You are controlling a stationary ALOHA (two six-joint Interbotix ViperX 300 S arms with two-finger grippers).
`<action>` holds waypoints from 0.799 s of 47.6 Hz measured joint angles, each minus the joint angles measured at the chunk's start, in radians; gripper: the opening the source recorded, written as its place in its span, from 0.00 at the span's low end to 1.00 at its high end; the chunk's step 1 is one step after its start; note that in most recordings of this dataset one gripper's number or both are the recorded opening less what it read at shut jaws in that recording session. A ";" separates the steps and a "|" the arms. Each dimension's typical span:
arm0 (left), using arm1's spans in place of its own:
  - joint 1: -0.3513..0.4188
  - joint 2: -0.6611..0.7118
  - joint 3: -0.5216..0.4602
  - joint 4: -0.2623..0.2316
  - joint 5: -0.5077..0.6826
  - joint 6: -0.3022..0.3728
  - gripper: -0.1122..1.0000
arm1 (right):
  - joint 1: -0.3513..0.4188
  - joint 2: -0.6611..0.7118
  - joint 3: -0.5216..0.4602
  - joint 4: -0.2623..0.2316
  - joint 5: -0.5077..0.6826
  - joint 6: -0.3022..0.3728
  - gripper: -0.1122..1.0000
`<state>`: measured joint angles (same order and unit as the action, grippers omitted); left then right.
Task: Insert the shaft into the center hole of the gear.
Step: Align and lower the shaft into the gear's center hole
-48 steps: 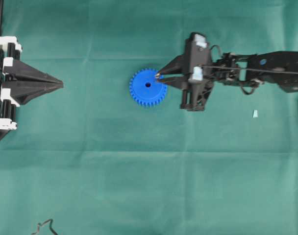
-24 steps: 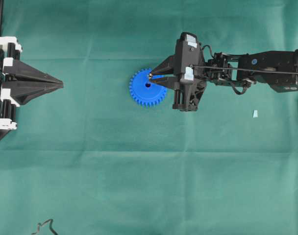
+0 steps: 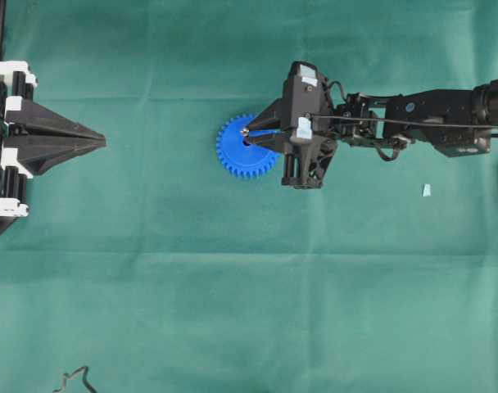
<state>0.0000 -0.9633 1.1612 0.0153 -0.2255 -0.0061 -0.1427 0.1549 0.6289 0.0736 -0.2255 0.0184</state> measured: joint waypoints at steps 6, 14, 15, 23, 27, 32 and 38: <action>0.000 0.000 0.002 0.000 0.000 0.000 0.10 | 0.002 0.003 0.000 0.000 -0.002 -0.002 0.25; 0.000 0.002 0.000 0.000 0.000 0.000 0.10 | 0.000 0.002 0.000 0.002 -0.002 0.000 0.25; 0.000 0.000 0.002 0.000 0.000 0.000 0.10 | 0.002 0.003 0.000 0.000 -0.002 0.000 0.25; 0.000 0.002 0.000 0.000 0.000 0.000 0.10 | 0.000 0.002 -0.003 0.002 0.000 -0.002 0.25; 0.000 0.000 0.002 0.000 0.002 0.000 0.10 | 0.000 -0.005 -0.003 0.000 0.002 -0.002 0.25; 0.000 0.000 0.000 0.000 0.003 0.000 0.10 | 0.000 -0.017 -0.005 0.000 0.002 -0.003 0.25; 0.000 0.002 0.002 0.000 0.003 0.000 0.10 | 0.000 -0.017 -0.005 0.002 0.008 -0.003 0.25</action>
<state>0.0000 -0.9618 1.1628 0.0153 -0.2224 -0.0061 -0.1427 0.1381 0.6243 0.0752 -0.2178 0.0153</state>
